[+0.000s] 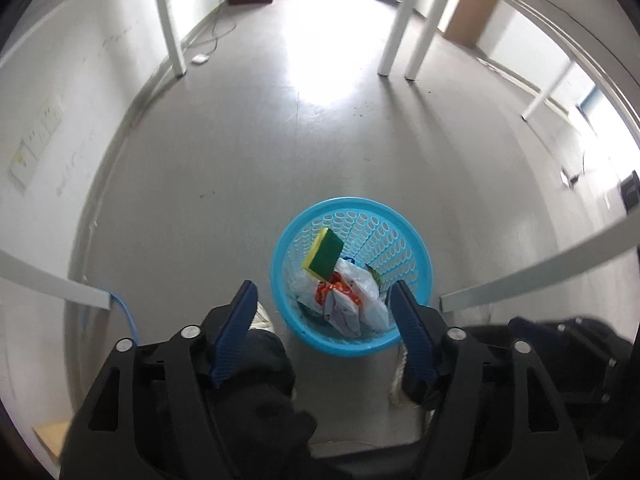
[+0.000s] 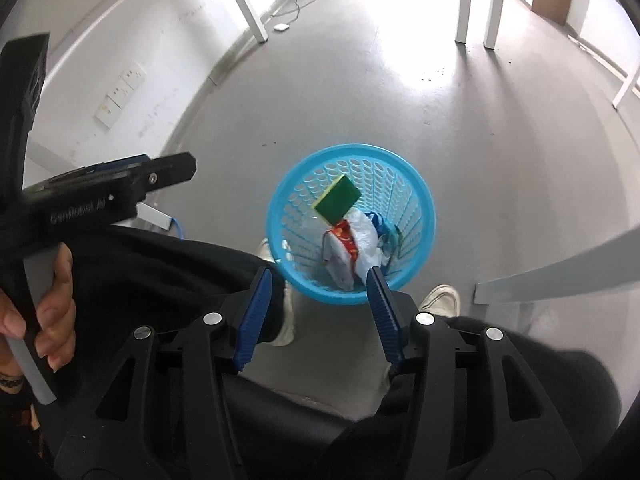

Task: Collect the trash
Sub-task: 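Raise both tools back up toward the white cup and clear bag on the table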

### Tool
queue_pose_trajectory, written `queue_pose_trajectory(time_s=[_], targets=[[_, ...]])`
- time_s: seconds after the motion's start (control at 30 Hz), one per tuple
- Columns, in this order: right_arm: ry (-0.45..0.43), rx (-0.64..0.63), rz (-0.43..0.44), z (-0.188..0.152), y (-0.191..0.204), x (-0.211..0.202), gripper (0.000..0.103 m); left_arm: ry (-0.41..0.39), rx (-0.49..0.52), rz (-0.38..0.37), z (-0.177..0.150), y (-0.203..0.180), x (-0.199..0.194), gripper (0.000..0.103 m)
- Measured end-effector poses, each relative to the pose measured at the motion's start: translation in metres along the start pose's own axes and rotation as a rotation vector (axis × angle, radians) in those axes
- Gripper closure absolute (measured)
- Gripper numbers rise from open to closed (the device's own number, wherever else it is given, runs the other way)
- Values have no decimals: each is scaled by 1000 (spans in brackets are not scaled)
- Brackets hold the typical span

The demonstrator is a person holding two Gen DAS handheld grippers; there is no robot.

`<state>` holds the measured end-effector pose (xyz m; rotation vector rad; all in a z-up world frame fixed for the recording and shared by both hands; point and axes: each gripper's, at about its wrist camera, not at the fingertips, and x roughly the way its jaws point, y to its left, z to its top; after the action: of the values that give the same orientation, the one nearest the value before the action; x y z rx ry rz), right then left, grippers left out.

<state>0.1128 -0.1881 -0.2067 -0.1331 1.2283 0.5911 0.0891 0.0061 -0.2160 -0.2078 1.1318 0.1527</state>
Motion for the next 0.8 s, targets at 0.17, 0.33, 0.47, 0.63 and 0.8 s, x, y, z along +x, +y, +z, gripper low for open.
queue_pose_trajectory(time_s=[0.17, 0.33, 0.47, 0.63, 0.8], targets=[[-68, -20, -25, -14, 10, -39, 46, -25, -33, -32, -13, 11, -37, 25], [-99, -68, -34, -29, 23, -64, 45, -69, -83, -83, -29, 22, -67, 24], [-157, -84, -15, -39, 31, -92, 39, -127, -89, -97, -45, 25, -93, 24], [-232, -97, -45, -54, 38, -123, 35, -270, -20, -38, -63, 17, -137, 18], [-311, -86, -44, -60, 40, -156, 27, -357, 0, -60, -71, 16, -171, 7]])
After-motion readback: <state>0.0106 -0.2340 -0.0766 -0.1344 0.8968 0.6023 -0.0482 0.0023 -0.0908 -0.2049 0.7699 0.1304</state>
